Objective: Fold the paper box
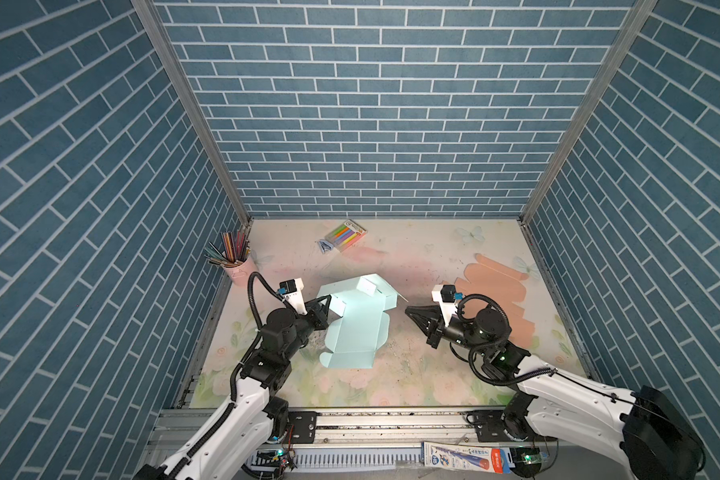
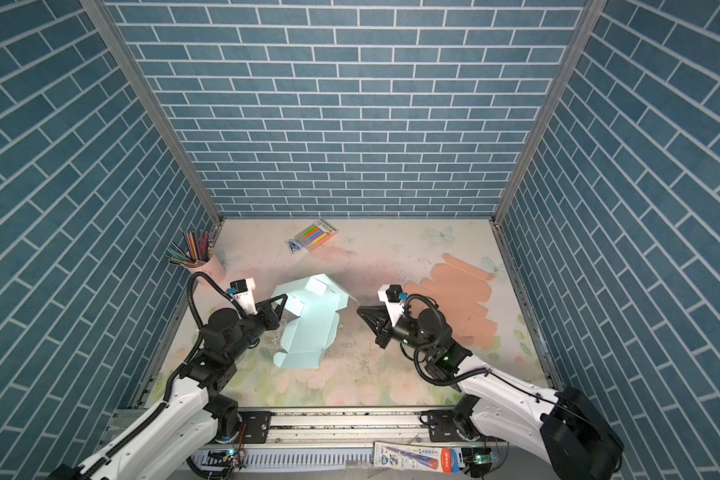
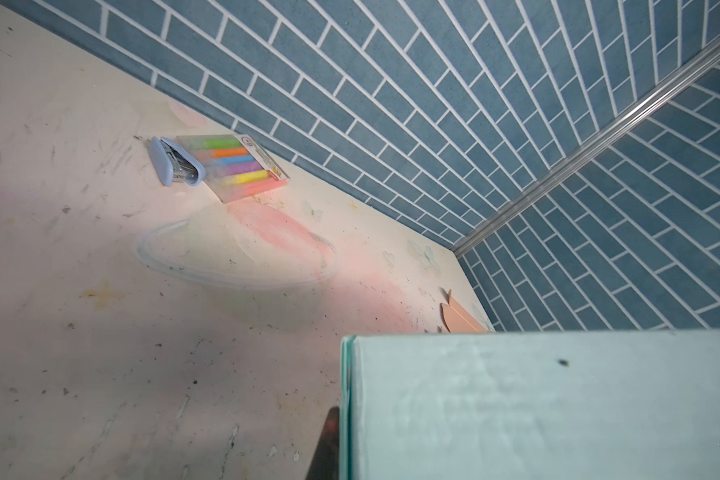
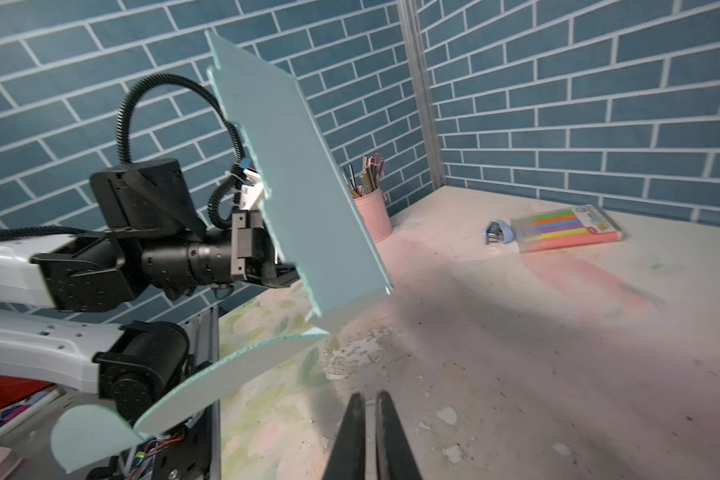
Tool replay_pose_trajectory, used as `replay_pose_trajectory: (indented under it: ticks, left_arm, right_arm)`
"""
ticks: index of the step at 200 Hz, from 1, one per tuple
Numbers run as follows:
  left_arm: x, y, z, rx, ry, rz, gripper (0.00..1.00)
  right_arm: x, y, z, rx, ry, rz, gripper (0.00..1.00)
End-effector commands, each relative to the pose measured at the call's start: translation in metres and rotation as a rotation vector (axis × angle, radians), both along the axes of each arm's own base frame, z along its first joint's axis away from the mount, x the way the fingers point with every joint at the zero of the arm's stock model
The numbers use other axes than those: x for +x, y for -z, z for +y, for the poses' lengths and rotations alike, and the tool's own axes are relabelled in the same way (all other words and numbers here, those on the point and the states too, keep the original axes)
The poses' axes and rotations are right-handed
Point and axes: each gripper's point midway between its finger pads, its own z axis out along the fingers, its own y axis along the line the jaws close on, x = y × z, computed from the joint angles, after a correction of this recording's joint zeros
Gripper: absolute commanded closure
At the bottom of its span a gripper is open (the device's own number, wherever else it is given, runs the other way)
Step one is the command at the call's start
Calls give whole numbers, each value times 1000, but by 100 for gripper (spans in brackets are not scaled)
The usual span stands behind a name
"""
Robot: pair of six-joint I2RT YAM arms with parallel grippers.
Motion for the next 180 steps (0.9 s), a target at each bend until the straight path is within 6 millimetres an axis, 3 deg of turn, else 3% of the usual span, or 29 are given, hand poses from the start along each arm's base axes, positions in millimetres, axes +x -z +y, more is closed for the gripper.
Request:
replay_pose_trajectory:
  ticks: [1,40,119,180]
  left_arm:
    - [-1,-10,-6,-47,35,-30,100]
    - [-1,-6,-10,-48,58,-20,100]
    - [-1,-5,-15,-80,79,-23,100]
    - [0,-3,-14,-84,73,-19,100]
  right_arm:
    - [-13,-46,12,131,-116,-71,91]
    - [-10,-51,23,158,-159,-58,92]
    - [5,-40,37,167,-143,18,92]
    - [15,-6,50,2,-67,57,91]
